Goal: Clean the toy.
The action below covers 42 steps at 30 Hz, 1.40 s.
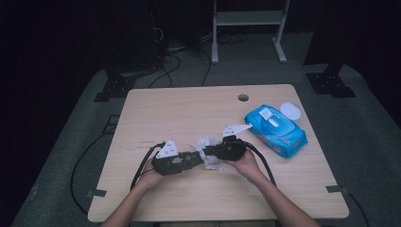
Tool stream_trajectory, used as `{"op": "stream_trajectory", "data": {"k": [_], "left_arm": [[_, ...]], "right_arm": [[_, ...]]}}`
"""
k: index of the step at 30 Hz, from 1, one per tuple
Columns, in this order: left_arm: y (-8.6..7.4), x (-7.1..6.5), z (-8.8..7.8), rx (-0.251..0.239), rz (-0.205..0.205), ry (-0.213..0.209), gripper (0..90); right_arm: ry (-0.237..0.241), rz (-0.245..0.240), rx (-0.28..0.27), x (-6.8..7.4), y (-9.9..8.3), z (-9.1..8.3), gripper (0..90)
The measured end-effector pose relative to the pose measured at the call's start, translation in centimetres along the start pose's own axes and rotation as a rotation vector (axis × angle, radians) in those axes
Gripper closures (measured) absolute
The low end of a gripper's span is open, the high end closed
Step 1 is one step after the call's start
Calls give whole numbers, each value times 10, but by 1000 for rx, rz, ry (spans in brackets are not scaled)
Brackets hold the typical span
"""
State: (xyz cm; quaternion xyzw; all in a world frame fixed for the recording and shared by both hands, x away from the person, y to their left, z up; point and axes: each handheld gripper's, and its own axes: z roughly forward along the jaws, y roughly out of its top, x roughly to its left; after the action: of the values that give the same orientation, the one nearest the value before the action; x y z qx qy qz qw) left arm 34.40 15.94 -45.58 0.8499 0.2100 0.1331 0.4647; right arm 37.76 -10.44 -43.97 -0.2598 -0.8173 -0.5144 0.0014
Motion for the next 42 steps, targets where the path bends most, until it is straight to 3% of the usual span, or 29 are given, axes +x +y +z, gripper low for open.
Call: {"op": "stream_trajectory", "data": {"k": [6, 9, 10, 20, 29, 32, 34, 36, 39, 42], "left_arm": [[13, 0, 16, 91, 43, -1, 509], [19, 0, 25, 144, 84, 7, 521], [19, 1, 26, 138, 79, 2, 572], [12, 5, 11, 149, 96, 1, 584], [12, 9, 7, 175, 82, -16, 569], [18, 8, 14, 215, 87, -19, 468], [21, 8, 17, 219, 96, -19, 505], [22, 9, 18, 230, 100, -22, 551], [23, 9, 15, 248, 115, -32, 561], [24, 9, 15, 257, 115, -35, 557]], "right_arm": [[2, -13, 14, 3, 2, 3, 846], [-7, -28, 17, 4, 3, 2, 846], [-12, -34, 15, 4, 2, 1, 846], [-138, -39, 14, -10, -5, -24, 846], [-97, -31, 5, -5, -9, -15, 846], [-80, -41, 3, -1, -8, -12, 846], [-50, -37, 0, 1, -8, -10, 845], [-53, -39, 2, 1, -8, -9, 845], [-81, -14, -7, -7, -11, -14, 845], [-73, 20, -9, -14, -16, -17, 845]]}}
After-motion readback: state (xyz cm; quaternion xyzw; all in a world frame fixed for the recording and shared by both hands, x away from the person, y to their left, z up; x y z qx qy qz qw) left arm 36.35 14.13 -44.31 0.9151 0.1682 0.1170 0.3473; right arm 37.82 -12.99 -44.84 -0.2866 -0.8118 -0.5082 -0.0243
